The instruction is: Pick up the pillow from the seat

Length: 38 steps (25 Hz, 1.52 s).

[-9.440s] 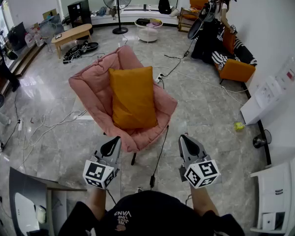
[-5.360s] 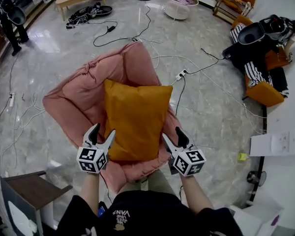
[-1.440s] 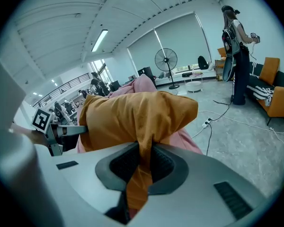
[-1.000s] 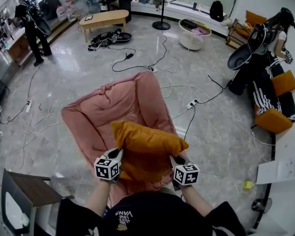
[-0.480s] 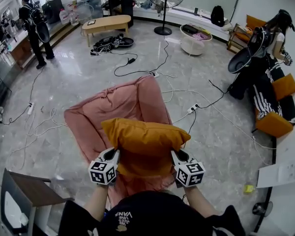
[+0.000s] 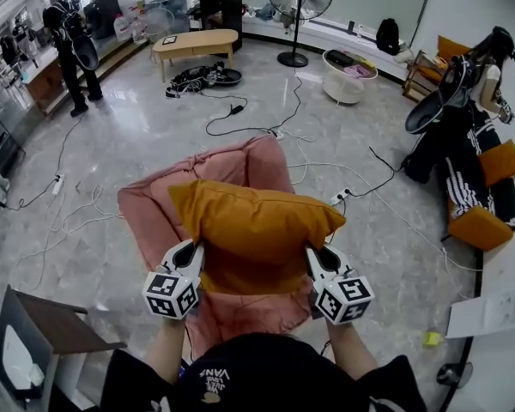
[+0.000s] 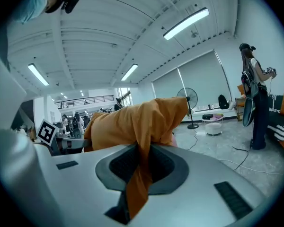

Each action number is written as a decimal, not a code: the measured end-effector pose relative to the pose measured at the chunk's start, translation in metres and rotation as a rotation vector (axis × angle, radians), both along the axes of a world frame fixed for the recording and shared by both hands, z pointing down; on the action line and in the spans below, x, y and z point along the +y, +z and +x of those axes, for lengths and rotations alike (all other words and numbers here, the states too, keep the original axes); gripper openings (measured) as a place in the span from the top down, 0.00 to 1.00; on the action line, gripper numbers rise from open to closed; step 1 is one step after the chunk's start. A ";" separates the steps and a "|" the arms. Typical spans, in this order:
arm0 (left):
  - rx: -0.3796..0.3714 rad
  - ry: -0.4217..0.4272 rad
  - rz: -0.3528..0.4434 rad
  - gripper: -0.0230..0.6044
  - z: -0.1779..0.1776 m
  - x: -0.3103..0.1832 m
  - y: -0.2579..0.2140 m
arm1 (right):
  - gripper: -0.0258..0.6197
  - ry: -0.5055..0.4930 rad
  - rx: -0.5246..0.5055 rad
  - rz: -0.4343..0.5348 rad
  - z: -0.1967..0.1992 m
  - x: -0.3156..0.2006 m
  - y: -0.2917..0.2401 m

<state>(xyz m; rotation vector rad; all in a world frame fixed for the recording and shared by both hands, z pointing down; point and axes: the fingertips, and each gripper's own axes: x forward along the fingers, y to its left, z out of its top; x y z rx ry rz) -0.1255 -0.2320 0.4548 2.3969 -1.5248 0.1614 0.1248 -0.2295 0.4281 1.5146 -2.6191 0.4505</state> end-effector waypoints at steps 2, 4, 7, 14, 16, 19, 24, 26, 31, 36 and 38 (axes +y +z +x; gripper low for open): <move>0.006 -0.010 0.032 0.93 -0.004 -0.002 -0.016 | 0.87 -0.006 -0.009 0.038 -0.004 -0.003 -0.017; 0.011 -0.018 0.063 0.93 -0.009 -0.002 -0.030 | 0.87 -0.013 -0.013 0.072 -0.008 -0.006 -0.032; 0.015 -0.027 0.109 0.93 -0.013 -0.004 -0.051 | 0.87 -0.021 -0.014 0.117 -0.012 -0.012 -0.053; 0.019 -0.033 0.206 0.93 -0.017 -0.008 -0.098 | 0.87 -0.042 -0.034 0.205 -0.016 -0.018 -0.097; 0.020 -0.034 0.229 0.93 -0.019 -0.007 -0.108 | 0.87 -0.046 -0.042 0.226 -0.019 -0.018 -0.108; 0.025 -0.031 0.263 0.93 -0.023 -0.005 -0.122 | 0.87 -0.053 -0.035 0.271 -0.022 -0.016 -0.125; 0.031 -0.025 0.310 0.93 -0.022 -0.003 -0.143 | 0.87 -0.063 -0.022 0.342 -0.022 -0.015 -0.151; 0.031 -0.025 0.323 0.93 -0.023 -0.004 -0.149 | 0.87 -0.059 -0.020 0.359 -0.023 -0.015 -0.157; 0.034 -0.038 0.333 0.93 -0.025 -0.003 -0.155 | 0.87 -0.051 -0.012 0.387 -0.026 -0.015 -0.163; 0.041 -0.050 0.321 0.93 -0.028 -0.004 -0.151 | 0.88 -0.044 -0.022 0.376 -0.028 -0.017 -0.159; 0.048 -0.053 0.311 0.93 -0.028 -0.003 -0.148 | 0.88 -0.045 -0.017 0.370 -0.029 -0.016 -0.157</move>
